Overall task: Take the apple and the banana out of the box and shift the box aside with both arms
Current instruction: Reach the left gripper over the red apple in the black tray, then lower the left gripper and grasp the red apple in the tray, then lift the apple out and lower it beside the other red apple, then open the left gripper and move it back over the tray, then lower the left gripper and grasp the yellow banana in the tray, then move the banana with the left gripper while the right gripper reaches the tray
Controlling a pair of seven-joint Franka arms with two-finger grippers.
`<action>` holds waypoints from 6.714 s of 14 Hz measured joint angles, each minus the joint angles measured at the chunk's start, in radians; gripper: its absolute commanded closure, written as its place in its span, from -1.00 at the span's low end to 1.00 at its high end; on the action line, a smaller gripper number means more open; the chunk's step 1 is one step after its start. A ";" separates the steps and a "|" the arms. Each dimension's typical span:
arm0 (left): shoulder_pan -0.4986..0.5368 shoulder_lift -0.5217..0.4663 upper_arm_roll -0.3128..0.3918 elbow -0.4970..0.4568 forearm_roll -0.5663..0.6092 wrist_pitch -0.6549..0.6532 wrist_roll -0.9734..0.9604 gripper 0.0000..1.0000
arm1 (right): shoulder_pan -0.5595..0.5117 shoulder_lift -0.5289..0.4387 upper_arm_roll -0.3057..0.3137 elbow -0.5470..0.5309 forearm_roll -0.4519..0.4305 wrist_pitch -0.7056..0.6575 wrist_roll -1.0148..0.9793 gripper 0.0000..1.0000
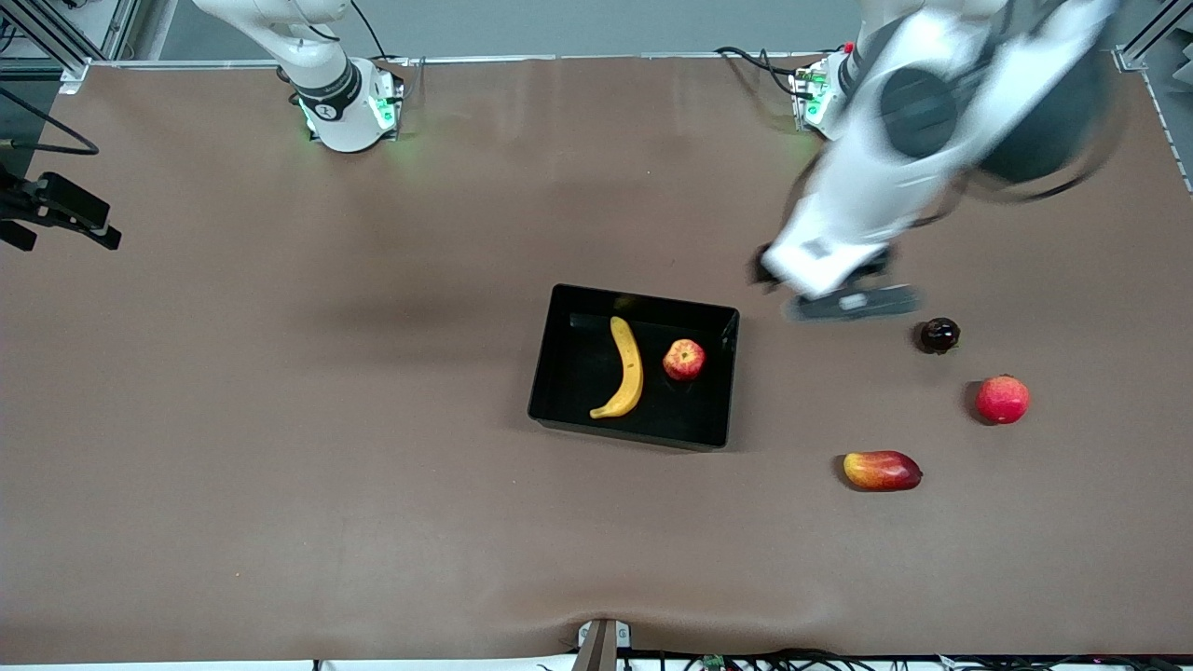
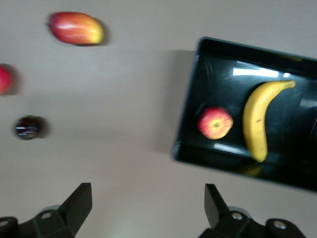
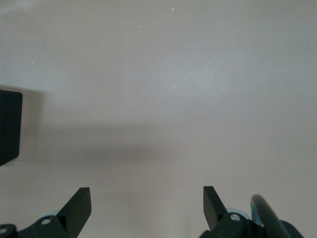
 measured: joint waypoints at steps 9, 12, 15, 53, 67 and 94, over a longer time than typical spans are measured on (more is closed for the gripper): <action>-0.090 0.342 0.001 0.004 0.127 0.321 -0.526 -1.00 | -0.003 0.051 -0.001 0.001 0.000 0.000 0.001 -1.00; -0.093 0.406 0.001 0.004 0.128 0.368 -0.606 -1.00 | -0.004 0.051 -0.002 0.002 0.000 0.000 0.001 -1.00; -0.102 0.450 0.001 0.006 0.129 0.377 -0.656 0.09 | -0.004 0.051 -0.002 0.003 0.000 0.000 0.001 -1.00; 0.567 0.215 -0.127 -0.176 0.317 0.377 -0.036 -1.00 | -0.004 0.074 -0.002 0.006 0.001 -0.002 0.003 -1.00; 0.086 0.454 -0.304 0.087 0.298 0.401 -0.157 -1.00 | -0.020 0.230 -0.006 -0.001 -0.035 0.110 0.007 -1.00; 0.276 0.304 -0.121 0.159 0.262 0.308 0.372 1.00 | 0.283 0.421 0.023 -0.034 0.153 0.341 0.501 -1.00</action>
